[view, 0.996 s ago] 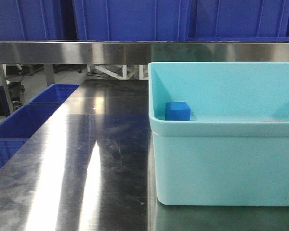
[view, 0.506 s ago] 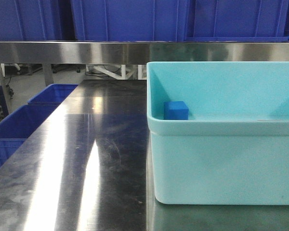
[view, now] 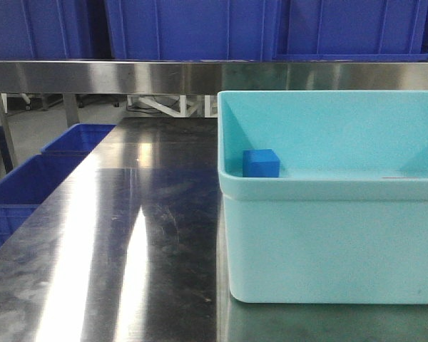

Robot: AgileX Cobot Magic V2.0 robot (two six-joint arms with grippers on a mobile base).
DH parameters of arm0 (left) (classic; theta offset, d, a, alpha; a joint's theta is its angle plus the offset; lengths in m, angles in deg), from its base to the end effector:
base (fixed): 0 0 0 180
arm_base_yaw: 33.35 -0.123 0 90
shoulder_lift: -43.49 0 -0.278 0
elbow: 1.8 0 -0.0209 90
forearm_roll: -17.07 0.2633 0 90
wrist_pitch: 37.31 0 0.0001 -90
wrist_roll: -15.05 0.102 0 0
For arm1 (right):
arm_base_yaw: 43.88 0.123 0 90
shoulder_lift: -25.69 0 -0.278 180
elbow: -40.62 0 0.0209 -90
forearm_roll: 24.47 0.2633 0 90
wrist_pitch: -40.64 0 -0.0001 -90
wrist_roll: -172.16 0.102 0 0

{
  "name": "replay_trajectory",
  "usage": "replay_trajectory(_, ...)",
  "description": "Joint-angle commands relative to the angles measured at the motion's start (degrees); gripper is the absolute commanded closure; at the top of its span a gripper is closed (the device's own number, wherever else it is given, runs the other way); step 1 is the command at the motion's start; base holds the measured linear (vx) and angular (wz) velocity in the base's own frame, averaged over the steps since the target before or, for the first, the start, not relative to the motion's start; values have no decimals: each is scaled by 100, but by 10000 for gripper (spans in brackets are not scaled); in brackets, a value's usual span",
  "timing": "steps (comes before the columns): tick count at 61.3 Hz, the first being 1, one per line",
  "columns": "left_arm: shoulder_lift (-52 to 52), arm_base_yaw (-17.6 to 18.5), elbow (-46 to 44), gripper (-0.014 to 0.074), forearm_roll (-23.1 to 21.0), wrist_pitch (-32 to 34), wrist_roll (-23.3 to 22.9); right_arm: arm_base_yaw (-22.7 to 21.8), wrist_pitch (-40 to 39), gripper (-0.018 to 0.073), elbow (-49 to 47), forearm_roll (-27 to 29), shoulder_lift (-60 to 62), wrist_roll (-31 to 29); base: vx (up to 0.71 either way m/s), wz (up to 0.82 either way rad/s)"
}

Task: Pick red cube and place on left shelf
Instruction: 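Lower the right gripper onto the red cube and close it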

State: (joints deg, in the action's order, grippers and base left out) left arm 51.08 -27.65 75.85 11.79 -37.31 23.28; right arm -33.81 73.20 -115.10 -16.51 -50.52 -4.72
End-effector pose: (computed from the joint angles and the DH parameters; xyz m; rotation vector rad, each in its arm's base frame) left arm 0.0863 -0.0086 0.2108 0.1122 1.4836 -0.0388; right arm 0.2655 0.0549 0.2964 -0.0426 2.3293 0.2616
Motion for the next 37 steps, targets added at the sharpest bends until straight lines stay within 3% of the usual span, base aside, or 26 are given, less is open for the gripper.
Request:
replay_trajectory(1, 46, 21, 126, 491, -32, 480, 8, 291, -272, 479, -216, 11, -101, -19, 0, 0)
replay_trajectory(10, 46, 21, 126, 491, -32, 480, 8, 588, -210, 384, -216, -36, -443, -56, 0, 0)
replay_trajectory(18, 46, 21, 126, 491, -32, 480, 8, 666, -185, 137, -216, -116, -644, -77, 0, 0)
replay_trajectory(24, 46, 21, 126, 491, -32, 480, 8, 666, -166, 1, -216, -125, -719, -77, 0, 0)
replay_trajectory(28, 46, 21, 126, 491, -32, 480, 8, 666, -116, -39, -216, -130, -758, -77, 0, 0)
replay_trajectory(37, 46, 21, 126, 491, -32, 480, 8, 666, 71, -34, -216, -189, -893, -77, 0, 0)
